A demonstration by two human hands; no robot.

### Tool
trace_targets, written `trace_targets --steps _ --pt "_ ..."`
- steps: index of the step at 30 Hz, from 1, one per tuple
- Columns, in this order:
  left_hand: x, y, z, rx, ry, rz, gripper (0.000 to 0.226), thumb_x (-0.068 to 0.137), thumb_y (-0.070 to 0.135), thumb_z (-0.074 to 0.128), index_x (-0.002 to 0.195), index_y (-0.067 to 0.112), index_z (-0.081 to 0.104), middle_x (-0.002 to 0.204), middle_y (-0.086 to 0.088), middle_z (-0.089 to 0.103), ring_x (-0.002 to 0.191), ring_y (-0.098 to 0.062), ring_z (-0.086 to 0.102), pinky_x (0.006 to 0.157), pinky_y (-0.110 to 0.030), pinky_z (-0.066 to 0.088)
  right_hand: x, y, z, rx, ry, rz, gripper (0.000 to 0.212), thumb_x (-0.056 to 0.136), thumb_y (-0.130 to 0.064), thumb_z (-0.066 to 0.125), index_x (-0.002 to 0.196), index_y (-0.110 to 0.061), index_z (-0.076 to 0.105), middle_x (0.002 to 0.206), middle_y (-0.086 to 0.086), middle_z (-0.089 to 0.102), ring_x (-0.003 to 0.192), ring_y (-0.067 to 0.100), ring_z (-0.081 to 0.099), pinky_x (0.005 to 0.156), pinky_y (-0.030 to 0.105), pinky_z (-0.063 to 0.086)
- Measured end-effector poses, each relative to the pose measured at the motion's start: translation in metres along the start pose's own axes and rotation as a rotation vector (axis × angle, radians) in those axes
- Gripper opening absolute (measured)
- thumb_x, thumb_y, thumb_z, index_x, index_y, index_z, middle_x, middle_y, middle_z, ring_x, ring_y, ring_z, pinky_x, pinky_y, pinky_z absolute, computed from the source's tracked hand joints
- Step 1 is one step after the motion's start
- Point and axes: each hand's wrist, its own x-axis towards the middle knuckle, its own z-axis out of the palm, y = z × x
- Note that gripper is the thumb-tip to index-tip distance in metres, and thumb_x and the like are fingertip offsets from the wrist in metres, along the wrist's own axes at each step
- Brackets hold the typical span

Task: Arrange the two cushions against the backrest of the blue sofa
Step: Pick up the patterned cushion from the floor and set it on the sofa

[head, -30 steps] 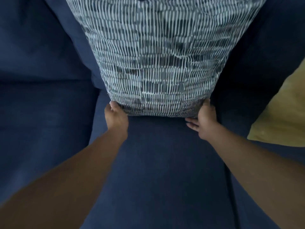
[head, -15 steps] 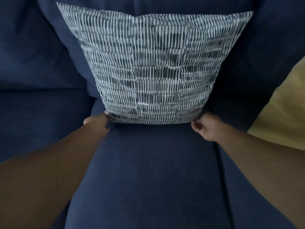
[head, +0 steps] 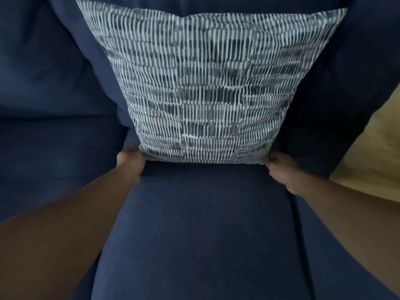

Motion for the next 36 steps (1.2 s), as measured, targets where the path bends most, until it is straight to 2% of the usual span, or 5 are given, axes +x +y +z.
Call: trace_targets --steps 6,14,20,26,36 --pt "0.006 -0.016 -0.005 0.444 -0.006 0.232 0.044 0.102 0.011 0.052 0.143 0.023 0.062 0.137 -0.019 0.063 0.126 -0.046 0.059 0.107 -0.057 0.053 0.005 -0.001 0.005 -0.076 0.055 -0.069 0.042 0.111 -0.032 0.061 0.150 -0.019 0.061 0.144 0.009 0.065 0.112 0.025 0.061 0.088 0.033 0.047" --pt "0.004 -0.027 -0.008 0.401 -0.001 0.165 0.032 0.099 0.008 0.049 0.116 0.018 0.074 0.124 -0.025 0.069 0.118 -0.050 0.063 0.073 -0.041 0.054 0.004 -0.012 0.004 -0.105 0.141 -0.001 0.040 0.113 -0.026 0.053 0.152 -0.018 0.060 0.142 0.012 0.066 0.099 0.021 0.057 0.067 0.026 0.044" --pt "-0.030 0.010 -0.021 -0.014 0.073 0.274 0.043 0.103 0.021 0.047 0.142 0.025 0.065 0.135 -0.003 0.067 0.125 -0.031 0.061 0.102 -0.046 0.055 -0.030 -0.041 -0.020 0.135 0.392 -0.228 0.030 0.114 -0.023 0.043 0.130 -0.018 0.068 0.112 -0.001 0.068 0.100 0.021 0.062 0.079 0.030 0.045" --pt "-0.074 0.105 -0.035 -0.423 0.081 0.587 0.045 0.102 0.055 0.059 0.127 0.019 0.068 0.110 0.013 0.069 0.099 0.000 0.064 0.086 -0.016 0.049 -0.064 -0.126 -0.063 0.491 0.552 -0.557 0.033 0.111 -0.052 0.052 0.131 -0.027 0.058 0.107 -0.023 0.064 0.088 -0.030 0.058 0.075 -0.005 0.041" --pt "-0.086 0.185 -0.060 -0.399 0.126 0.495 0.025 0.101 0.045 0.071 0.084 0.026 0.072 0.080 0.017 0.072 0.068 0.007 0.066 0.062 -0.014 0.052 -0.078 -0.186 -0.107 0.418 0.532 -0.510 0.040 0.111 -0.036 0.055 0.077 -0.018 0.046 0.075 0.000 0.051 0.063 0.008 0.046 0.059 0.028 0.039"
